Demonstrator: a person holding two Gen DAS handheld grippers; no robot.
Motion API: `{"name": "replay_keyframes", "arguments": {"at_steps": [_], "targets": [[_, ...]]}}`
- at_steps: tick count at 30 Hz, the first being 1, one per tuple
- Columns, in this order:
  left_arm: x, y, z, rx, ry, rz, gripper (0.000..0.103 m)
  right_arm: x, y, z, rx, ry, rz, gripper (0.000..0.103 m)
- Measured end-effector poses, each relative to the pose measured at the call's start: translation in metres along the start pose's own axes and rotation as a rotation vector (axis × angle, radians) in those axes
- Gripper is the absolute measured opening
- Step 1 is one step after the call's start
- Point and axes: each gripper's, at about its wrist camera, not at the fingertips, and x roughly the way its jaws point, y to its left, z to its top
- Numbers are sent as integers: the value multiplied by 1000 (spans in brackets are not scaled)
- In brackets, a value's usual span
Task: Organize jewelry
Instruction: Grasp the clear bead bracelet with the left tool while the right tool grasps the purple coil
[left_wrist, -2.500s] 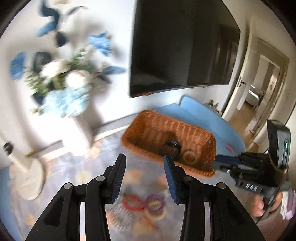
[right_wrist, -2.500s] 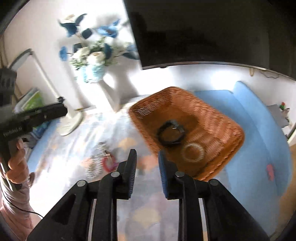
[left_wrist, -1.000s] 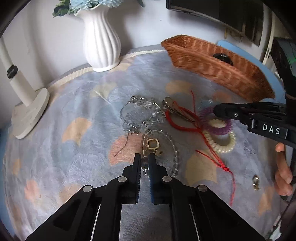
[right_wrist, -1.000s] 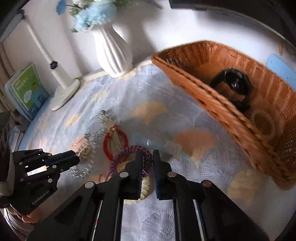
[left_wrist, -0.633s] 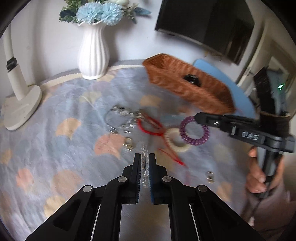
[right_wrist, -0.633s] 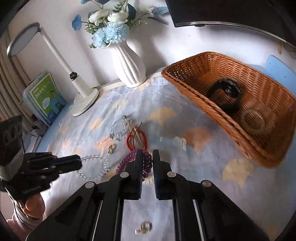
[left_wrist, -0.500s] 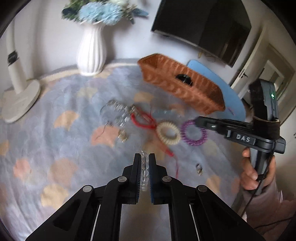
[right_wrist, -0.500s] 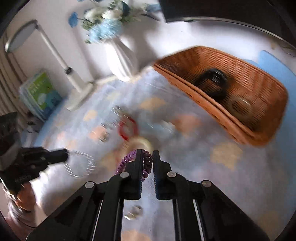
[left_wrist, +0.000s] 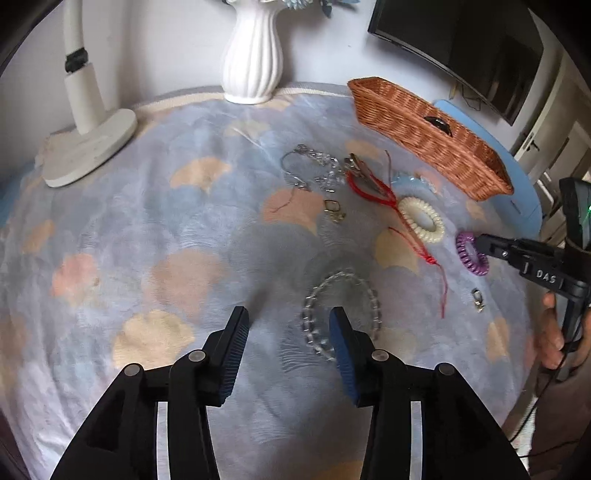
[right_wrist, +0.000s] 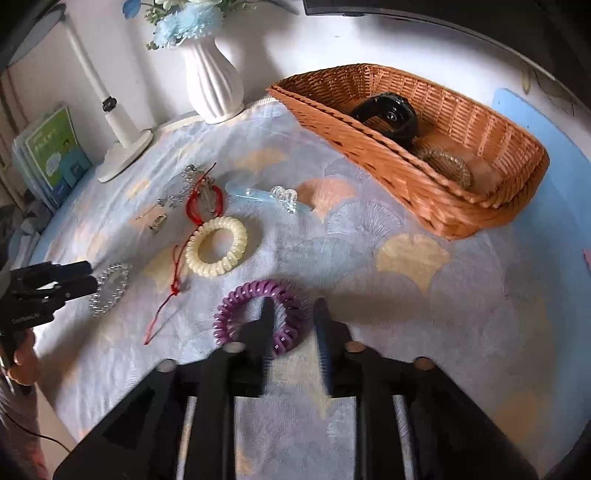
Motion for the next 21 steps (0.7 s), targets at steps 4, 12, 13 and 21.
{"name": "replay_keyframes", "arguments": {"at_steps": [4,12,13,21], "targets": [[6,-10,1,58,-4,50,47,7,13,4,-81,1,-73,32],[11,-42,0,182,-20,119,8,5,27,1,-175,4,-103,13],[13,-45,1,181,-21,115,8,5,28,0,-185,2,-107,13],[-12,-49,10,137,-73,-76,8,-19,10,-10,-105,8,29,12]]}}
